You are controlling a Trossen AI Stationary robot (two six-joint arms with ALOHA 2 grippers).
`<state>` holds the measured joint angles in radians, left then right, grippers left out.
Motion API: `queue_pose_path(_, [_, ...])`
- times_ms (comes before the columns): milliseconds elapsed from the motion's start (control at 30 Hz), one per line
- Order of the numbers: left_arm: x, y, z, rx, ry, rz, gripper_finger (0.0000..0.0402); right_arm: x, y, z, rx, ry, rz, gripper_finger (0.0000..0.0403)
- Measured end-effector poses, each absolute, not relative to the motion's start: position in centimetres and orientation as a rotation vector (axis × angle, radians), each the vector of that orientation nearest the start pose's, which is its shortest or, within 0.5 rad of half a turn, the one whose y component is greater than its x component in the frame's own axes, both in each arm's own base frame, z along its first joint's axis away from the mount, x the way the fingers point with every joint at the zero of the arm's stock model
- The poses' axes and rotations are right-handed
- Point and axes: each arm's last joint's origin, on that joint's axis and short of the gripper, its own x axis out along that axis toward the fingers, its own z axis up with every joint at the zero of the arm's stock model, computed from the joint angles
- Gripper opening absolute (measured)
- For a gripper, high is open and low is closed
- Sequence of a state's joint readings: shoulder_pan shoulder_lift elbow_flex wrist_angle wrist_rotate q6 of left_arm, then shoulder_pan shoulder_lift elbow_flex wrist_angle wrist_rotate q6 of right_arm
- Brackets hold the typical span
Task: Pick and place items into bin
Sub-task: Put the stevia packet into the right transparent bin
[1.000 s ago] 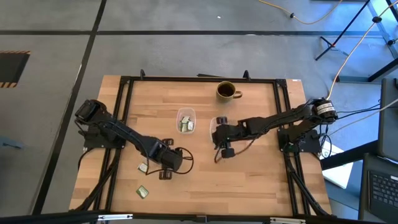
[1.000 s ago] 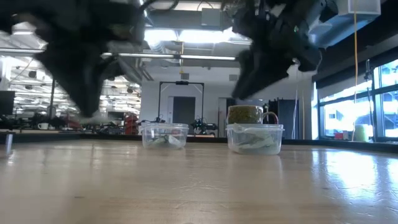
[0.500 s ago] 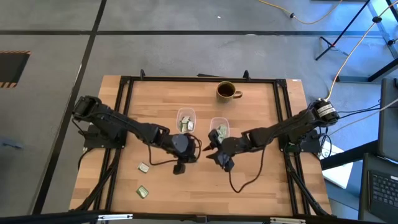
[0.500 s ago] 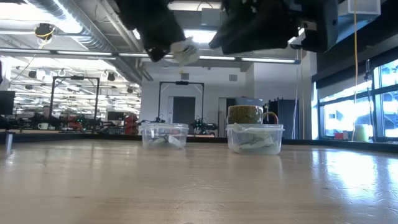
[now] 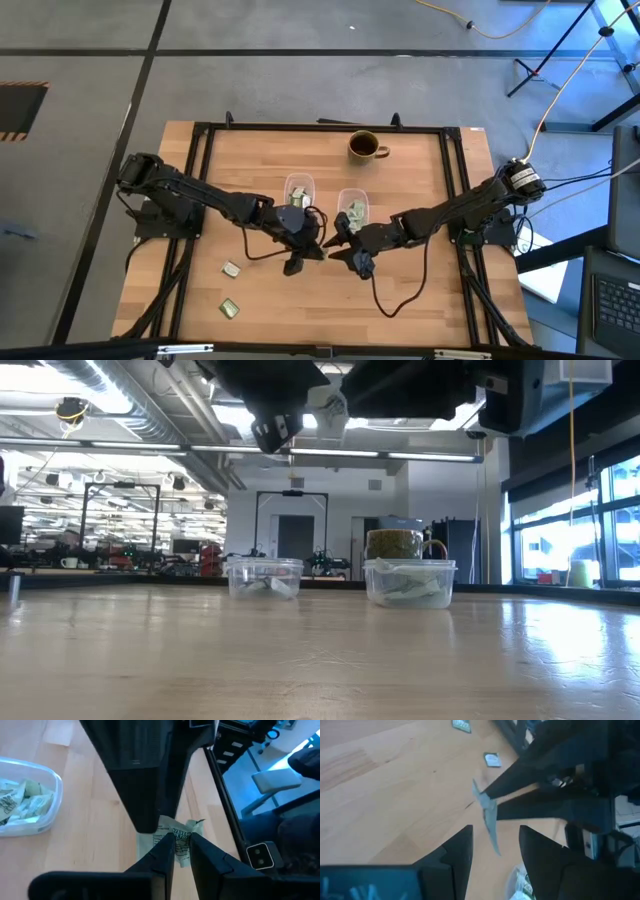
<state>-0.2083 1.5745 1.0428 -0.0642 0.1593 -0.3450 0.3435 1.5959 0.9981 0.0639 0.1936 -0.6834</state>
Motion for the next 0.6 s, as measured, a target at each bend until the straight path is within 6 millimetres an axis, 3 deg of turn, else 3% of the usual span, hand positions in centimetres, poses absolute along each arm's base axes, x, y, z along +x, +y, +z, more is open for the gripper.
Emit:
queue_pose_path(367, [33.63,-6.82,24.21,-0.322,0.634,-0.229,0.0050,32.85,11.14,23.21,-0.780,0.430,0.304,0.0159])
queue_pose_path(600, [33.65,-6.84,24.25,-0.300,0.628,-0.241,0.0050,32.85,11.14,23.25,-0.780,0.429,0.304,0.0107])
